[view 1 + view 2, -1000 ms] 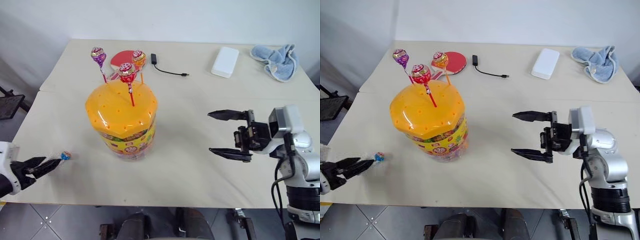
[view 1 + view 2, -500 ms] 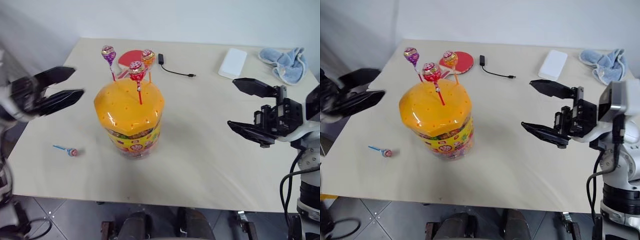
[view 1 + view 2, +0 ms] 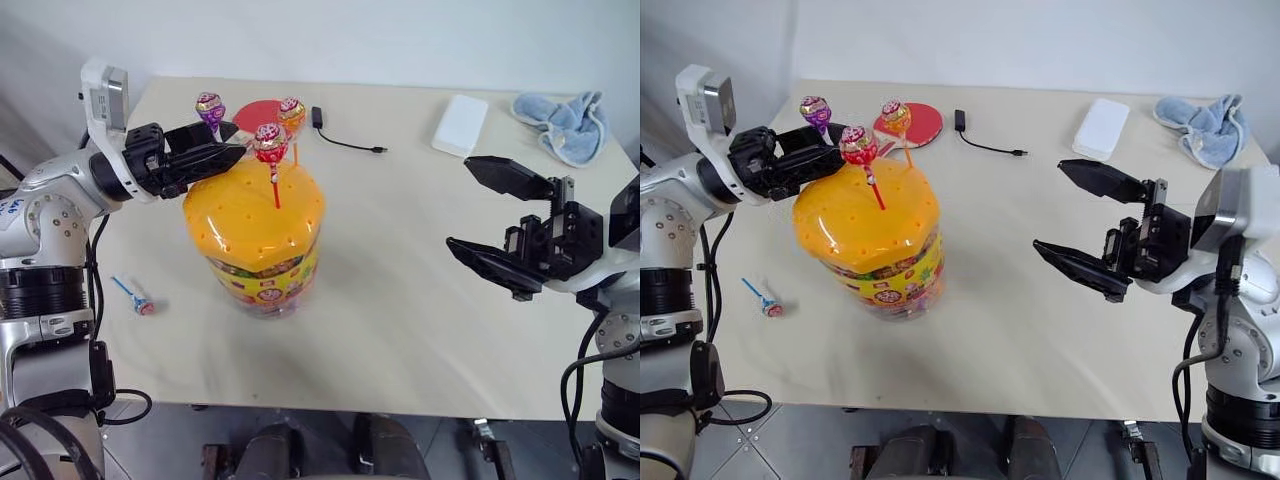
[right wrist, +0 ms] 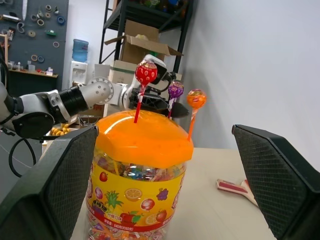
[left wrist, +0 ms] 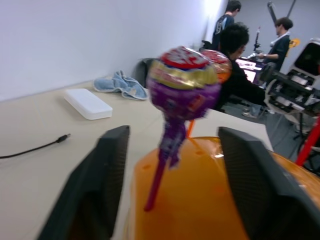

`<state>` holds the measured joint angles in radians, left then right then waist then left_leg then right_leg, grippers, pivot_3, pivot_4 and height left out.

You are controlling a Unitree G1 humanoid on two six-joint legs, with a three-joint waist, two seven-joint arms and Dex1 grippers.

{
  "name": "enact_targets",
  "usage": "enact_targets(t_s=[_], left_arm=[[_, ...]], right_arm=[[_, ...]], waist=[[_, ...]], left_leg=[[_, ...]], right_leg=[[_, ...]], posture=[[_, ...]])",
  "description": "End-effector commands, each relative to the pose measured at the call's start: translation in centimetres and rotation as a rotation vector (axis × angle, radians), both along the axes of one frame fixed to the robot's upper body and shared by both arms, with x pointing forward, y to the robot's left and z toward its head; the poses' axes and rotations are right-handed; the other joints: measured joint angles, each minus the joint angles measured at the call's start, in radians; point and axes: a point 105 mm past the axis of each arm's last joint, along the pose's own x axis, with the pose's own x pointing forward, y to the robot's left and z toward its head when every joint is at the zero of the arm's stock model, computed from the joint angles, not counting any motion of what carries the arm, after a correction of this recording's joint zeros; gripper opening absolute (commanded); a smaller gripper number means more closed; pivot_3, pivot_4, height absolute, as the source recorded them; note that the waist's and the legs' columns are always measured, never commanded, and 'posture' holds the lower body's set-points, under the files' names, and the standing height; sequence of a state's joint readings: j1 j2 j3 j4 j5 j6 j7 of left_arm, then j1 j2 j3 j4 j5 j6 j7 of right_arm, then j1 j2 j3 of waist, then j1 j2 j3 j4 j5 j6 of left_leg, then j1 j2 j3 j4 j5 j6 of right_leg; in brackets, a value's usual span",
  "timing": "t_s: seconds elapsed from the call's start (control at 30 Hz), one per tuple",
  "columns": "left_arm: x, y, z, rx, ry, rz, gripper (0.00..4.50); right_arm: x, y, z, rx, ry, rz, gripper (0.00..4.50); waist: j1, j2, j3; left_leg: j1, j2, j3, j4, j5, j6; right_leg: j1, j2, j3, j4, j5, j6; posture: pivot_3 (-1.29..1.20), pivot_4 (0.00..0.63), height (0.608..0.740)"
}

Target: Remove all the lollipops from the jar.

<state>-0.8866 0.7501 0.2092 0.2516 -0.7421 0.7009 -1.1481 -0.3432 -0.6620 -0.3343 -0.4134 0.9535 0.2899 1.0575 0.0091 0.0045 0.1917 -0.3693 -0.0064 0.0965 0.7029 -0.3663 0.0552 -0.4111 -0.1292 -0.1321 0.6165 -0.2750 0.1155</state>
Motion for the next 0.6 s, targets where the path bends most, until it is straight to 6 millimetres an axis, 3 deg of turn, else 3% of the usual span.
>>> enact_targets(t_s=[0.03,0.2,0.33,0.47,0.53,0.6], left_arm=[[-0.5,0.1,1.1,0.014,-0.036,0.003,1.68],[-1.1,0.3,2.7,-0.052,-0.072,0.004,0.11],[-1.7,2.1,4.9,-0.137,-0.097,0.086,0.03],[-2.7,6.5,5.8,-0.194,-0.047,0.242,0.03],[-2.9,8.9,4.0,-0.102,0.038,0.384,0.03],[-3.0,12.2,-1.3,0.17,0.216,0.62,0.03]], right_arm=[[-0.6,0.0,0.8,0.013,-0.057,-0.004,4.5],[-0.2,0.0,0.9,0.017,-0.057,0.002,4.5],[0.2,0.0,0.9,0.022,-0.052,0.016,4.5],[0.5,0.1,1.0,0.028,-0.043,0.038,4.5],[0.6,0.2,1.0,0.027,-0.039,0.056,4.5],[0.7,0.4,0.9,0.017,-0.033,0.08,4.5]], waist=[[0.002,0.0,0.0],[0.003,0.0,0.0],[0.004,0.0,0.0],[-0.007,-0.001,0.001],[-0.018,0.0,0.001],[-0.03,0.001,0.001]], left_leg=[[0.0,0.0,0.0,0.0,0.0,0.0],[0.0,0.0,0.0,0.0,0.0,0.0],[-0.001,0.0,-0.002,0.0,0.0,0.0],[-0.001,0.0,-0.002,-0.001,0.0,0.0],[0.0,0.001,-0.002,-0.002,0.0,0.0],[0.002,0.0,-0.001,-0.004,0.0,0.0]], right_leg=[[0.0,0.0,0.0,0.0,0.0,0.0],[0.0,0.0,0.0,0.0,0.0,0.0],[0.0,0.0,-0.001,-0.001,0.0,0.0],[0.0,0.0,0.0,-0.002,0.0,0.0],[0.0,0.0,0.0,-0.002,0.0,0.0],[0.0,0.0,0.0,-0.002,0.0,0.0]], posture=[[0.0,0.15,0.74],[0.0,0.15,0.74],[0.0,0.15,0.74],[0.0,0.15,0.74],[0.0,0.15,0.74],[0.0,0.15,0.74]])
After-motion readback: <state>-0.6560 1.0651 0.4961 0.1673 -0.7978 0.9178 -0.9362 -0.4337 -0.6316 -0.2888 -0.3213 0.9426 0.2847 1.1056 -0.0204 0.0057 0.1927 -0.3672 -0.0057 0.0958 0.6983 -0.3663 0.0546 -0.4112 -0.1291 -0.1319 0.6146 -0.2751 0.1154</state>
